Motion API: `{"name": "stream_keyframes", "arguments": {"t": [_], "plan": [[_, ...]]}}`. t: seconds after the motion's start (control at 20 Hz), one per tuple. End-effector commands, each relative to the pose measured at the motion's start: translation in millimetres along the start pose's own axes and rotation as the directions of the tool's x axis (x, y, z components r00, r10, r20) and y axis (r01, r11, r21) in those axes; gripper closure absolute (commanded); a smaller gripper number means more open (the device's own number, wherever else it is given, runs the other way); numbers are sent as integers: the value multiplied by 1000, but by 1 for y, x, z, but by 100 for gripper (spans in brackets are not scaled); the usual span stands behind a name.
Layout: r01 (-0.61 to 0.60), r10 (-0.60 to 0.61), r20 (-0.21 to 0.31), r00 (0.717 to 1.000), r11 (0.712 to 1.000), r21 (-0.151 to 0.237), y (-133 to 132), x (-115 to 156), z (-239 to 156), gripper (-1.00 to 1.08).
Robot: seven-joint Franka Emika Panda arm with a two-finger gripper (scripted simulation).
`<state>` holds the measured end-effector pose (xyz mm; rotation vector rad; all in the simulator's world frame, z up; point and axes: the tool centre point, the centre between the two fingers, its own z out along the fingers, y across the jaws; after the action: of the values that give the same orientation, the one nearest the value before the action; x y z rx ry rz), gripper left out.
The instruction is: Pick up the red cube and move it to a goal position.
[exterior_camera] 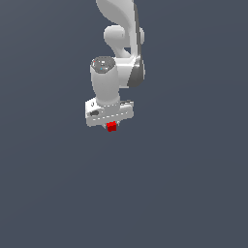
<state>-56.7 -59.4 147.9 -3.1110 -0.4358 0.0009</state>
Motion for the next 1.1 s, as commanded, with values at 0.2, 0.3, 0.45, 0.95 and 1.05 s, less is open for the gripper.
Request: {"name": "stream_keyframes", "arguments": {"t": [0.2, 0.3, 0.45, 0.95, 1.05], "plan": [[1, -1, -1, 1000, 1000, 0, 3, -1, -74, 108], [1, -1, -1, 1000, 1000, 0, 4, -1, -95, 108], [1, -1, -1, 1000, 1000, 0, 5, -1, -128, 108], [3, -3, -1, 1000, 1000, 0, 10, 1, -233, 108], [3, -3, -1, 1000, 1000, 0, 12, 2, -253, 108]]}}
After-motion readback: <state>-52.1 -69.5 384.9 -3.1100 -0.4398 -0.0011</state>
